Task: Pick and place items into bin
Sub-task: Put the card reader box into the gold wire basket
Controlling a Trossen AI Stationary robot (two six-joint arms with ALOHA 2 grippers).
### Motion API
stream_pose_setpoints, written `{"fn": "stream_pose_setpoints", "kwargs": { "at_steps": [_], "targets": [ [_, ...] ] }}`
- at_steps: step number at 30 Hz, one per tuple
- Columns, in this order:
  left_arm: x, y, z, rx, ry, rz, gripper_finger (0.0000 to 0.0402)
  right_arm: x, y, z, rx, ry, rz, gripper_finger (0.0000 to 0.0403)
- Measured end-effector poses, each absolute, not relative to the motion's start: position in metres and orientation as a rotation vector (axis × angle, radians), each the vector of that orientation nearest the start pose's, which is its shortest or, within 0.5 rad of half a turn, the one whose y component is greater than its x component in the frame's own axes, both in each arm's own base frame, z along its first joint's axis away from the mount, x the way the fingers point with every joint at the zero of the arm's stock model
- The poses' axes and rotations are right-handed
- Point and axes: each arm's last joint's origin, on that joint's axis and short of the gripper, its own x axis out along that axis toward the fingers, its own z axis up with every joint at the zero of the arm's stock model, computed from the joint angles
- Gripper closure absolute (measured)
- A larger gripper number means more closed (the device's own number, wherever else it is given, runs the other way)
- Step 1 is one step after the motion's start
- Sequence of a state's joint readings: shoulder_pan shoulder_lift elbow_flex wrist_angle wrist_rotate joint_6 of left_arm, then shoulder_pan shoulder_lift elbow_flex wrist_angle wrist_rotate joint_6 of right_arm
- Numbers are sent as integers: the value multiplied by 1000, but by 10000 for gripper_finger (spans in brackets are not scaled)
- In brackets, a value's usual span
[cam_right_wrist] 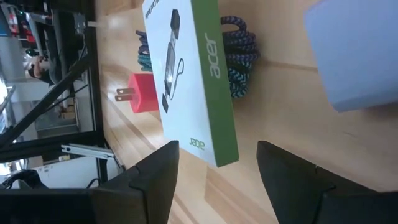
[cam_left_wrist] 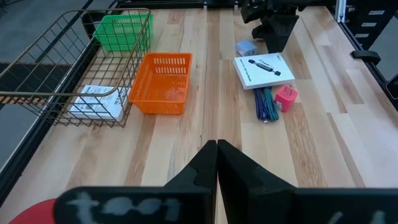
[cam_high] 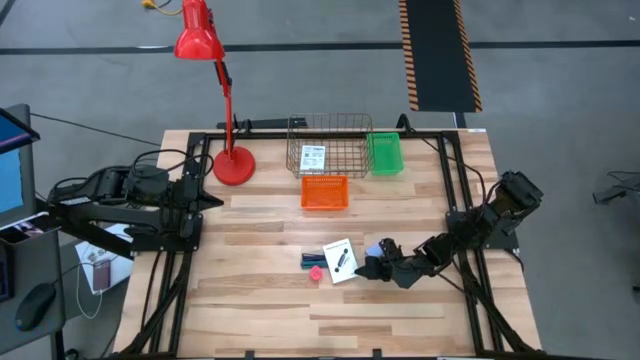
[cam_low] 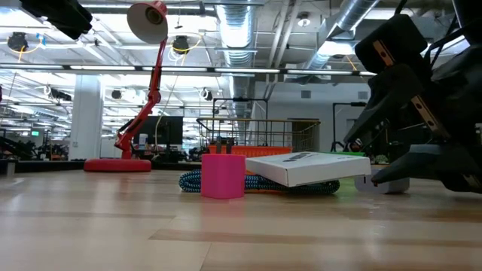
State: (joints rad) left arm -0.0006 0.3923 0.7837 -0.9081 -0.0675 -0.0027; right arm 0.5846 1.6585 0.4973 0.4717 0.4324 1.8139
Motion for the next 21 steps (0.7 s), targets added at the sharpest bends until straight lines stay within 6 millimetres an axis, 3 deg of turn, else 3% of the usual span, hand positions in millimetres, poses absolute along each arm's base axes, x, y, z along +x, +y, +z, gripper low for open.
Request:
{"fn": "stream_pose_setpoints", "kwargs": {
  "at_steps": [21],
  "targets": [
    [64, 2, 306, 13, 516, 67, 401, 231, 138, 106, 1418, 524, -419, 193]
  ]
}}
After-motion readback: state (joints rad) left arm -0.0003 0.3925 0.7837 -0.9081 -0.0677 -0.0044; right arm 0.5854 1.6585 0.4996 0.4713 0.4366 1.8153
